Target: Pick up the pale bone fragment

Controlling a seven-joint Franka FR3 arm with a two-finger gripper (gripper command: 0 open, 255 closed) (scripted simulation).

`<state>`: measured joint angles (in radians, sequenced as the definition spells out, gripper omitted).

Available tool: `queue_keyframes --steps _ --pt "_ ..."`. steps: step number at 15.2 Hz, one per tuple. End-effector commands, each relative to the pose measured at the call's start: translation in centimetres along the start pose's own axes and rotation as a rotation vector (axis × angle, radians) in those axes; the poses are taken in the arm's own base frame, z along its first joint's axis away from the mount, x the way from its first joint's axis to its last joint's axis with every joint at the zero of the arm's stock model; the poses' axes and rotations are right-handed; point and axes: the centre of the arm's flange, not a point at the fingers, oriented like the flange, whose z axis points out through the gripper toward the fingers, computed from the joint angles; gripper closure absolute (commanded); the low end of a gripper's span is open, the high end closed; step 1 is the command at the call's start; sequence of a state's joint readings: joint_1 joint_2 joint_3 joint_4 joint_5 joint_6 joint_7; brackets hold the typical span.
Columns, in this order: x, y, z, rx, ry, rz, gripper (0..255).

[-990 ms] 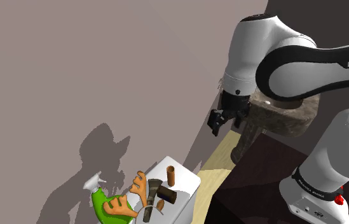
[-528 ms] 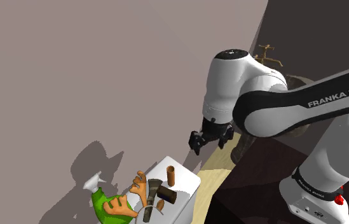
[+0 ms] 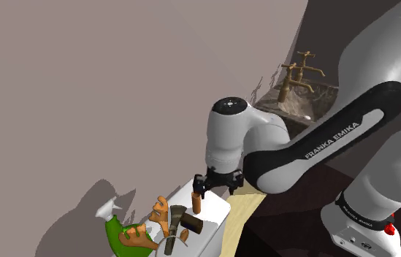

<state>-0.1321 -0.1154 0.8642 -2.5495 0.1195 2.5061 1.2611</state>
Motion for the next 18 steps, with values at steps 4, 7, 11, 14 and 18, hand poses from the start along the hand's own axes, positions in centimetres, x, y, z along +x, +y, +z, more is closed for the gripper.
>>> queue_keyframes --steps 4,7,11,14,18 --pt "-0.7 -4.4 4.6 0.009 0.013 0.088 0" --pt "-1.0 -7.2 7.4 0.013 0.019 0.139 0" --pt "-1.1 -10.9 11.1 0.018 0.027 0.207 0" --pt "-0.9 -13.7 13.8 0.022 0.034 0.258 0" --pt "-0.9 -15.1 16.2 0.023 0.037 0.283 0"
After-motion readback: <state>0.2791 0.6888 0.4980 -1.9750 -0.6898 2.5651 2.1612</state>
